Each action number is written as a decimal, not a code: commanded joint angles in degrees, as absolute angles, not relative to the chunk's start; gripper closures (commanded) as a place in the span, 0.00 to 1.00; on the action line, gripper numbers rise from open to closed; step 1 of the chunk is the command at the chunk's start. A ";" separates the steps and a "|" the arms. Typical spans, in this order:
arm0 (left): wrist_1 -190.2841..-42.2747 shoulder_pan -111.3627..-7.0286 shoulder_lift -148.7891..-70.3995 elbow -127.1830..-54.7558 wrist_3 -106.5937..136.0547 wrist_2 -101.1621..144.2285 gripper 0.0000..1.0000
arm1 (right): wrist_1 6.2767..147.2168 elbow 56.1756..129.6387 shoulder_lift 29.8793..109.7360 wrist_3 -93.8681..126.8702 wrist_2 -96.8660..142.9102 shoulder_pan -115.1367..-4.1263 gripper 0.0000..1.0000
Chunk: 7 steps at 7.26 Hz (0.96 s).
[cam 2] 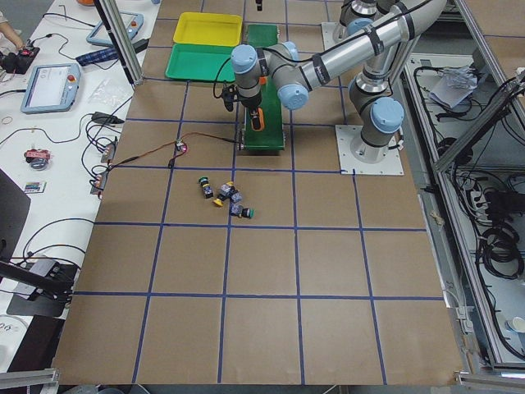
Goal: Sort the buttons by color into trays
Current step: 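Place the second orange cylinder on the belt end with the left gripper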
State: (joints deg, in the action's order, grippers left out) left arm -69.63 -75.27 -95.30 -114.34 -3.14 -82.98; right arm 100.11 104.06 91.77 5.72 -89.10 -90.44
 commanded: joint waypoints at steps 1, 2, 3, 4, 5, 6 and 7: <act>-69.00 -75.50 -95.71 -116.10 -3.51 -82.18 0.90 | 100.37 104.06 91.67 5.80 -89.03 -90.44 0.06; -69.17 -75.50 -96.41 -116.54 -3.43 -82.09 0.45 | 100.37 104.06 91.67 5.80 -89.12 -90.44 0.06; -69.00 -75.50 -97.29 -116.89 -2.99 -82.18 0.00 | 100.37 104.06 91.67 5.80 -89.12 -90.44 0.07; -68.99 -75.41 -97.73 -116.72 -3.25 -82.26 0.00 | 100.28 104.06 91.76 5.89 -89.12 -90.44 0.07; -69.08 -75.06 -96.34 -115.67 -3.60 -82.18 0.00 | 100.28 104.41 91.76 5.80 -89.12 -90.44 0.06; -70.21 -73.93 -95.55 -112.71 -4.04 -82.53 0.00 | 100.28 104.59 91.76 5.80 -89.12 -90.44 0.07; -73.88 -71.48 -95.97 -108.67 -8.74 -82.70 0.00 | 100.37 105.11 91.76 5.71 -89.21 -90.44 0.07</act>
State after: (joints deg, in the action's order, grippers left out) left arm -70.78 -73.71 -96.03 -112.74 -5.05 -82.46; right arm 100.30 104.62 91.76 5.79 -89.14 -90.44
